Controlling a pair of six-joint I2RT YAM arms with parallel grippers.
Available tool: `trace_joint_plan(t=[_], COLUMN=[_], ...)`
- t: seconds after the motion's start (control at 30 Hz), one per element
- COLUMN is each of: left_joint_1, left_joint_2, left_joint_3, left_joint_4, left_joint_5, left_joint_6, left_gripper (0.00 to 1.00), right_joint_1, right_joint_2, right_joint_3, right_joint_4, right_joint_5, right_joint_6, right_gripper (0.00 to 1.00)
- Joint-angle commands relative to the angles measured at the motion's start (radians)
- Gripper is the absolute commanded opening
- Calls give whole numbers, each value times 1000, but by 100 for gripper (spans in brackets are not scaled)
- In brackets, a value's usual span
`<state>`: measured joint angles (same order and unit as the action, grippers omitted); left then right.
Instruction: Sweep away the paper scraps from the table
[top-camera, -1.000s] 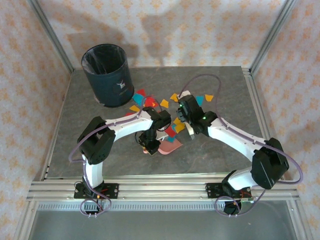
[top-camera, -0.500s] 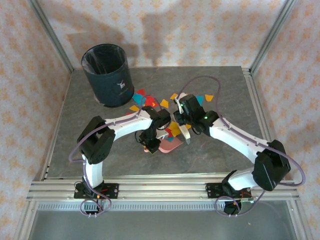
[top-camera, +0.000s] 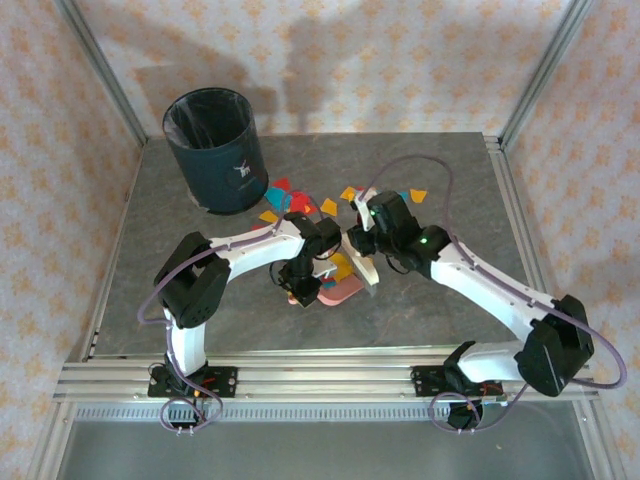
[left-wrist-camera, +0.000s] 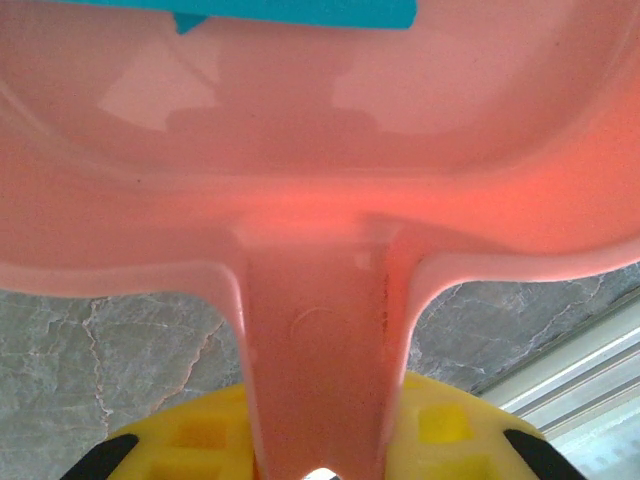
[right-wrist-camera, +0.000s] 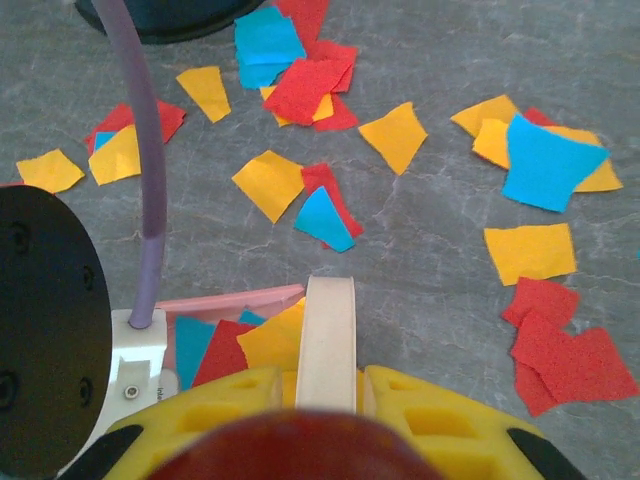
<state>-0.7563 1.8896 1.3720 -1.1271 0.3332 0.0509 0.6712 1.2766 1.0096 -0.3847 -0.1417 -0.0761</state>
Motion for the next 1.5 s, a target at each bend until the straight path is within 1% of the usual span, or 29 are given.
trace_joint_plan(t=[0.0,0.07,0.17,0.2,0.4,0.47,0.53,0.67,0.73,0.9,0.97,1.17,1.47], left_joint_1=[6,3,-3,-4,-12,-18,-23,-32,-32,-34,-33,-34,-33], left_joint_2=[14,13,13,11,12,14,14,14,44,67,70,81,97], left_joint_3=[15,15,16,15,13,15,19,27,31,44,46,60,81], left_joint_4=[-5,-6,-18,-23,-43,-49,-51,-46,-44,-43,-41,-33,-16], left_joint_5=[16,22,22,21,34,45,48,55,55,52,52,48,37], left_joint_6=[14,21,33,35,57,62,67,68,68,67,67,60,46], left_gripper=[0,0,0,0,0,0,0,0,0,0,0,0,0], right_joint_1=[0,-1,-1,-1,0,-1,-1,-1,-1,-1,-1,1,11], right_joint_2=[-76,-88,-88,-117,-124,-127,-135,-149,-154,-151,-147,-131,-120], right_joint_3=[-26,-43,-62,-67,-95,-107,-130,-176,-199,-245,-249,-245,-219], right_joint_4=[43,57,59,59,29,18,26,54,76,137,146,169,152], right_joint_5=[75,93,160,198,415,454,462,448,427,381,366,261,144], right_joint_6=[23,27,39,48,102,115,121,138,140,149,149,133,103], right_gripper=[0,0,0,0,0,0,0,0,0,0,0,0,0])
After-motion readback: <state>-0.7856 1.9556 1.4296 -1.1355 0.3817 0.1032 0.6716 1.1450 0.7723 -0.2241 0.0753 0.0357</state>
